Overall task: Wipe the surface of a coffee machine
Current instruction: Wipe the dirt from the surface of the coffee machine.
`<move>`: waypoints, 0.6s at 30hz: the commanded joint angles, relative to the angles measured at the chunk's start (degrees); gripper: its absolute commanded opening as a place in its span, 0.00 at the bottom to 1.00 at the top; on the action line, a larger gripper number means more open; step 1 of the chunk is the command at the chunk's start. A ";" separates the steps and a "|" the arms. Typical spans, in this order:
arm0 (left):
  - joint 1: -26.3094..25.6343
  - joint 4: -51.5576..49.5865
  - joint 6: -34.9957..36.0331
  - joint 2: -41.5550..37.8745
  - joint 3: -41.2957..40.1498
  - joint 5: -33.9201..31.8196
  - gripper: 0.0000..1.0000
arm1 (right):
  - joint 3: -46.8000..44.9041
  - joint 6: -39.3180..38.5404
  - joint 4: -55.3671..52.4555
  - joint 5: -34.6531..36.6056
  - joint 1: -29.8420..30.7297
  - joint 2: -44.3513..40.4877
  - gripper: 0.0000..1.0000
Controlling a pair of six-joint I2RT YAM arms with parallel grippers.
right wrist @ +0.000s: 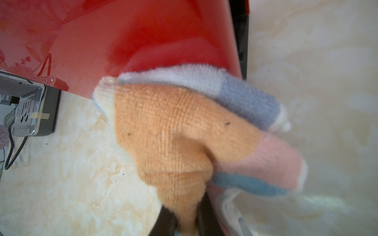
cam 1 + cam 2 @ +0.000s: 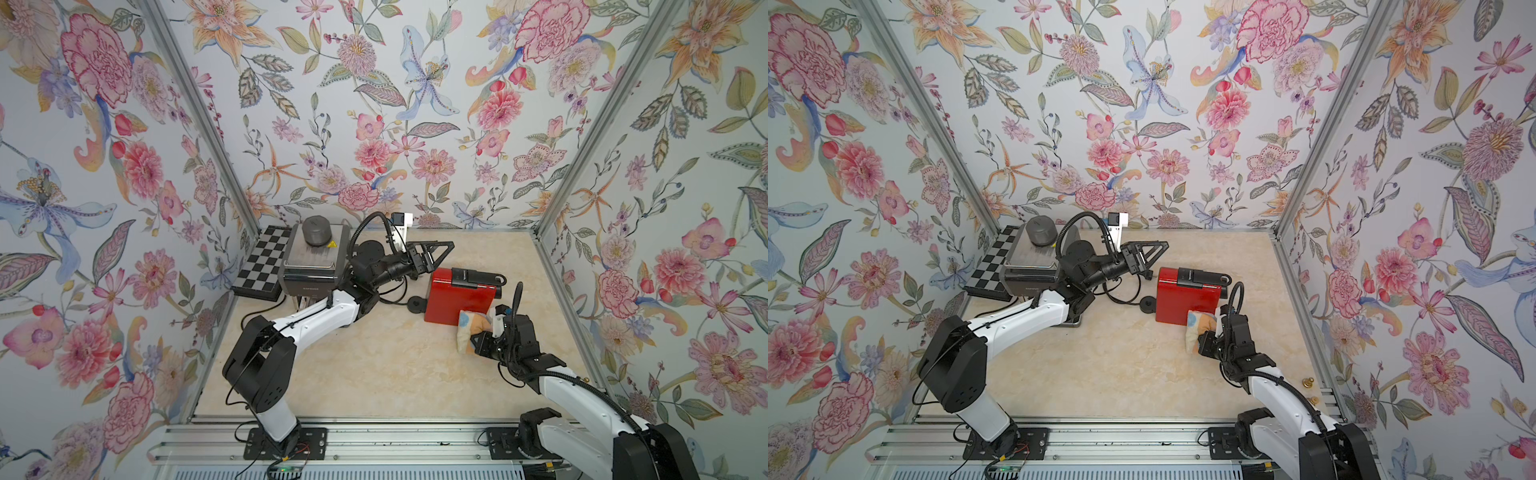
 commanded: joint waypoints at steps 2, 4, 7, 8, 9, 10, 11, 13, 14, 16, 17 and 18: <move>0.58 0.88 0.41 -0.42 1.18 -0.11 0.99 | -0.04 0.24 5.75 1.79 0.15 -1.48 0.00; 0.60 0.75 0.45 -0.42 1.13 0.05 0.99 | -0.31 -0.37 7.49 0.97 0.54 -3.90 0.00; 0.57 0.61 0.70 -0.60 1.15 -0.03 0.99 | -0.41 -1.28 7.96 0.83 1.03 -8.80 0.00; 0.57 0.61 0.70 -0.60 1.12 0.02 0.99 | -0.33 -1.39 7.96 0.92 1.26 -10.68 0.00; 0.57 0.66 0.66 -0.60 1.10 -0.01 0.99 | -0.24 -1.52 8.09 0.98 1.53 -12.17 0.00; 0.57 0.83 0.62 -0.62 0.87 -0.05 0.99 | -0.03 -1.74 8.36 1.18 1.90 -13.69 0.00; 0.57 1.02 0.63 -0.73 0.62 -0.19 0.99 | 0.25 -1.92 8.52 1.35 2.31 -14.56 0.00; 0.58 1.54 0.39 -0.86 0.17 -0.35 0.99 | 1.51 -2.30 8.66 0.98 2.93 -13.77 0.00; 0.61 1.72 0.19 -0.90 0.14 -0.29 0.99 | 2.29 -2.45 9.04 0.56 3.52 -12.24 0.00; 0.57 1.93 0.05 -0.88 0.16 -0.26 0.99 | 2.79 -2.55 11.35 0.59 5.35 -8.95 0.00; 0.58 1.88 0.12 -1.02 0.15 -0.29 0.99 | 2.67 -2.40 13.23 1.19 6.56 -7.18 0.00; 0.57 1.61 0.34 -1.16 0.15 -0.29 0.99 | 2.58 -2.26 14.49 1.73 7.53 -5.63 0.00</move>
